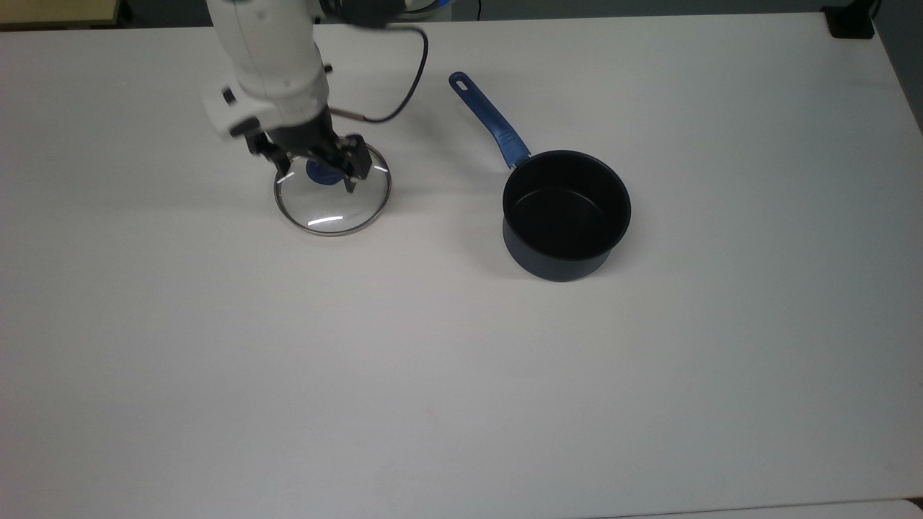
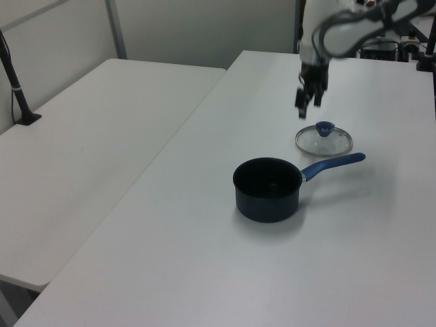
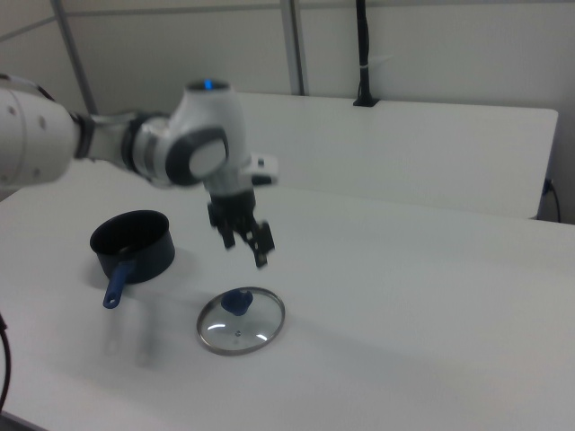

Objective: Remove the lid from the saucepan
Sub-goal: 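Open the gripper, release the knob, and raise the gripper away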

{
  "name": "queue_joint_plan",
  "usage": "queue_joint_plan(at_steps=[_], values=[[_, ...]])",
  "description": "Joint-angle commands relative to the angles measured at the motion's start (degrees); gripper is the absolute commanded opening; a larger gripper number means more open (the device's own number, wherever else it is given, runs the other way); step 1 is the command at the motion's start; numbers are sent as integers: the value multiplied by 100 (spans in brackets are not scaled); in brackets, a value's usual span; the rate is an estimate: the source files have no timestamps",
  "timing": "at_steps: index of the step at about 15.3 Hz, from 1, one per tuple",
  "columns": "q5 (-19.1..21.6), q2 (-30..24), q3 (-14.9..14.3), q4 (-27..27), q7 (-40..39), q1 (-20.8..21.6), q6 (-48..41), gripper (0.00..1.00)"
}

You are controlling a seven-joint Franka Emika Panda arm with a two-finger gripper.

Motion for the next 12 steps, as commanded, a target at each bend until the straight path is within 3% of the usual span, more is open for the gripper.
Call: queue_joint_plan(at_steps=[1,5,8,12], values=[[106,-682,-48,928,486,44,-1703,100],[98,-1412,-337,1203,425,253,-2848,100],[28,-1493,-443,1203,268,404,-2824,100],[-105,-1422,-470,1422,-1418,395,-2578,100]])
